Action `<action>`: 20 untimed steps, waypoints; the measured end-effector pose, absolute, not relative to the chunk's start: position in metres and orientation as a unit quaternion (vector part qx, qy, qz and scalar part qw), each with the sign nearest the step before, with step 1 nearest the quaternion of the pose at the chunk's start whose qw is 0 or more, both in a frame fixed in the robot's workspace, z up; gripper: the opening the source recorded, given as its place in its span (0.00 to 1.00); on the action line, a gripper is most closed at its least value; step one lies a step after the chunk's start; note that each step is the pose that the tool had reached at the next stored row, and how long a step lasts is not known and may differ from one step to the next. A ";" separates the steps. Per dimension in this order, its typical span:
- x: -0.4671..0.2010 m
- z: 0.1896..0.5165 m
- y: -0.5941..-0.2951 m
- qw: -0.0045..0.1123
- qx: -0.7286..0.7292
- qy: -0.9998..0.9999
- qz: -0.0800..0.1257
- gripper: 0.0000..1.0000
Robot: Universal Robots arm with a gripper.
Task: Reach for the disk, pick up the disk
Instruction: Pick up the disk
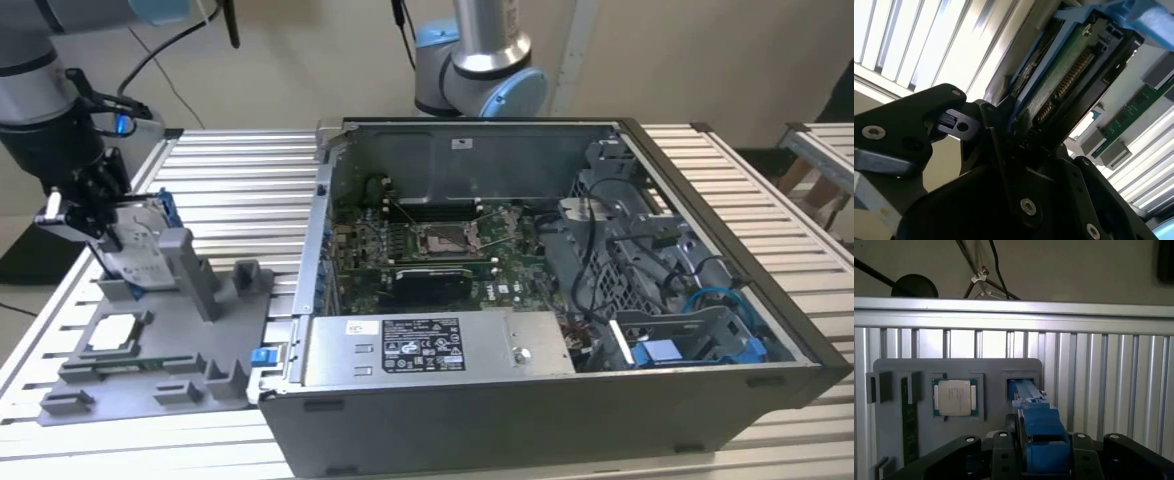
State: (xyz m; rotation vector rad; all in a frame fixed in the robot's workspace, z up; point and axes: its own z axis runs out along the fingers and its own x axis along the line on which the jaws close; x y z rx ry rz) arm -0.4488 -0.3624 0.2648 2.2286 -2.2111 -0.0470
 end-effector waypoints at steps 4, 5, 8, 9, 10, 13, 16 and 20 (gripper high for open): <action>-0.449 0.271 -0.362 0.001 0.710 -0.704 -0.015 0.00; -0.449 0.273 -0.362 0.001 0.710 -0.704 -0.015 0.00; -0.449 0.278 -0.362 0.001 0.710 -0.704 -0.015 0.00; -0.449 0.280 -0.362 0.001 0.710 -0.704 -0.015 0.00; -0.449 0.282 -0.362 0.001 0.710 -0.704 -0.015 0.00; -0.449 0.288 -0.362 0.001 0.710 -0.704 -0.015 0.00; -0.449 0.293 -0.362 0.001 0.710 -0.704 -0.015 0.00; -0.449 0.299 -0.362 0.001 0.710 -0.704 -0.015 0.00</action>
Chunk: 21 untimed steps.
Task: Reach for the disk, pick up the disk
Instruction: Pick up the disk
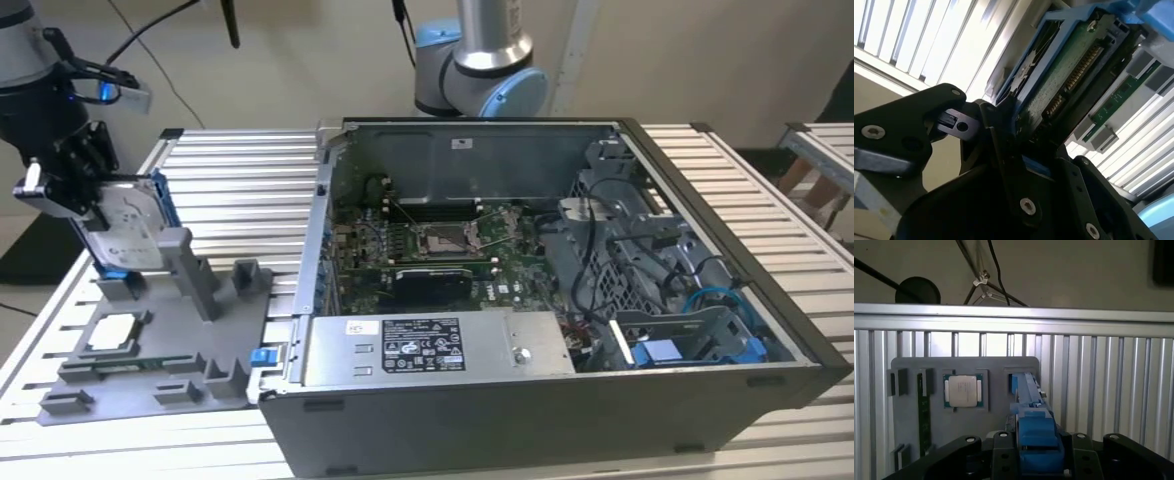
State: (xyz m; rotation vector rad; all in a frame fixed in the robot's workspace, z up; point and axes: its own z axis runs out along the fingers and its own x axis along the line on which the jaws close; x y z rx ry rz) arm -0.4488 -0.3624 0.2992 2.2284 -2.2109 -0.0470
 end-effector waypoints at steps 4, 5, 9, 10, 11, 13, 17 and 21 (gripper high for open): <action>-0.449 0.306 -0.362 0.001 0.710 -0.704 -0.015 0.00; -0.449 0.308 -0.362 0.001 0.710 -0.704 -0.015 0.00; -0.449 0.313 -0.362 0.001 0.710 -0.704 -0.015 0.00; -0.449 0.315 -0.362 0.001 0.710 -0.704 -0.015 0.00; -0.449 0.316 -0.362 0.001 0.710 -0.704 -0.015 0.00; -0.449 0.318 -0.362 0.001 0.710 -0.704 -0.015 0.00; -0.449 0.323 -0.362 0.001 0.710 -0.704 -0.015 0.00; -0.449 0.329 -0.362 0.001 0.710 -0.704 -0.015 0.00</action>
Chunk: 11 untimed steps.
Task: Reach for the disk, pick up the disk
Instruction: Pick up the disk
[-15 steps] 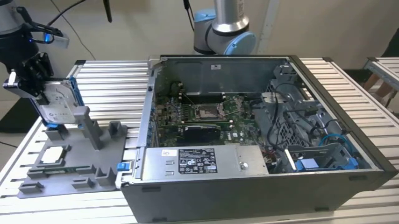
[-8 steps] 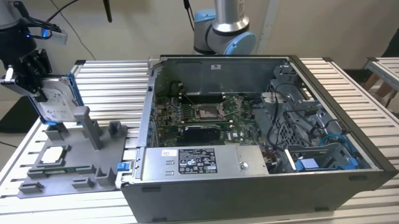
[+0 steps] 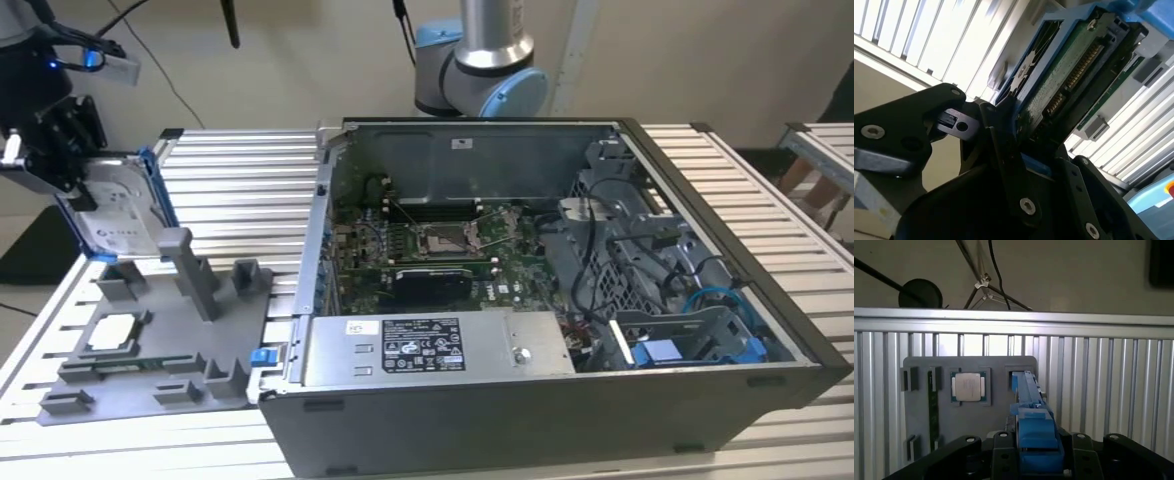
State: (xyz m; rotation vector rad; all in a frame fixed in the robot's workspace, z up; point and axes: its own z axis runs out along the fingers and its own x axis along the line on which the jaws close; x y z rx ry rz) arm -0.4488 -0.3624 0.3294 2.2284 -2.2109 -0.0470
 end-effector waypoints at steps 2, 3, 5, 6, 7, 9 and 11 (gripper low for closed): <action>-0.449 0.333 -0.362 0.001 0.710 -0.704 -0.015 0.00; -0.449 0.334 -0.362 0.001 0.710 -0.704 -0.015 0.00; -0.449 0.338 -0.362 0.001 0.710 -0.704 -0.015 0.00; -0.449 0.339 -0.362 0.001 0.710 -0.704 -0.015 0.00; -0.449 0.341 -0.362 0.001 0.710 -0.704 -0.015 0.00; -0.449 0.344 -0.362 0.001 0.710 -0.704 -0.015 0.00; -0.449 0.347 -0.362 0.001 0.710 -0.704 -0.015 0.00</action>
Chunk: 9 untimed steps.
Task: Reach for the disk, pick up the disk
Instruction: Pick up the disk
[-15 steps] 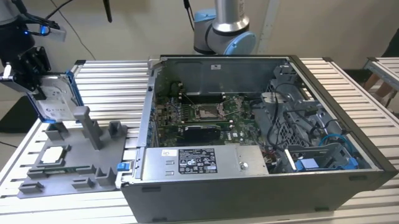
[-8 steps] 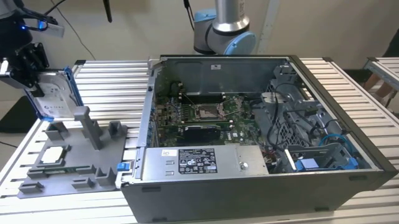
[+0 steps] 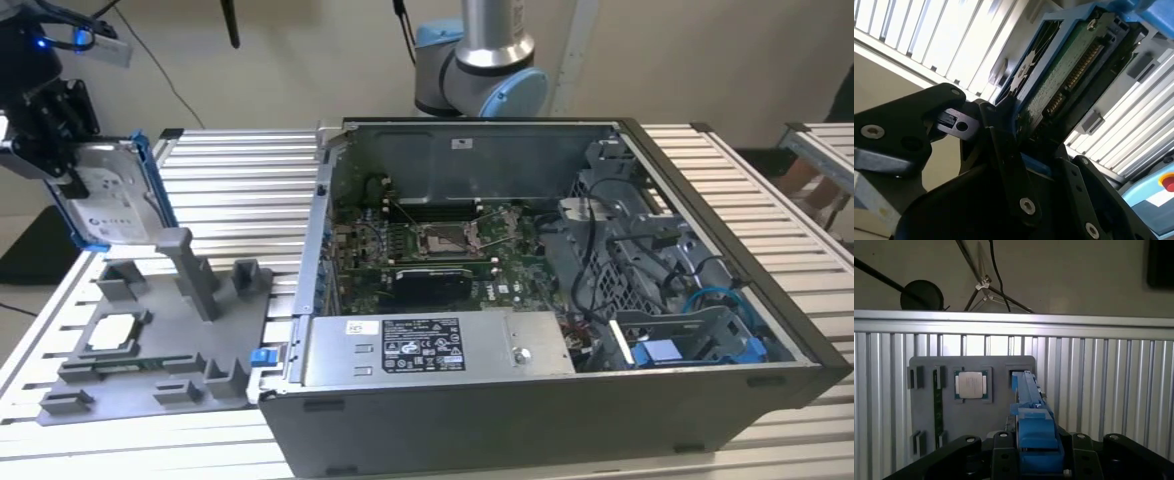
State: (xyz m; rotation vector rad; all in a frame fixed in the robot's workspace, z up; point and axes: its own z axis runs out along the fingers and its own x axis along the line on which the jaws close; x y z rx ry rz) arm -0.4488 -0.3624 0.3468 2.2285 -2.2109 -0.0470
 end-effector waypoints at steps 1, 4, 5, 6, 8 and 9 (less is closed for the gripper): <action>-0.449 0.348 -0.362 0.001 0.710 -0.704 -0.015 0.00; -0.449 0.351 -0.362 0.001 0.710 -0.704 -0.015 0.00; -0.449 0.352 -0.362 0.001 0.710 -0.704 -0.015 0.00; -0.449 0.353 -0.362 0.001 0.710 -0.704 -0.015 0.00; -0.449 0.355 -0.362 0.001 0.710 -0.704 -0.015 0.00; -0.449 0.356 -0.362 0.001 0.710 -0.704 -0.015 0.00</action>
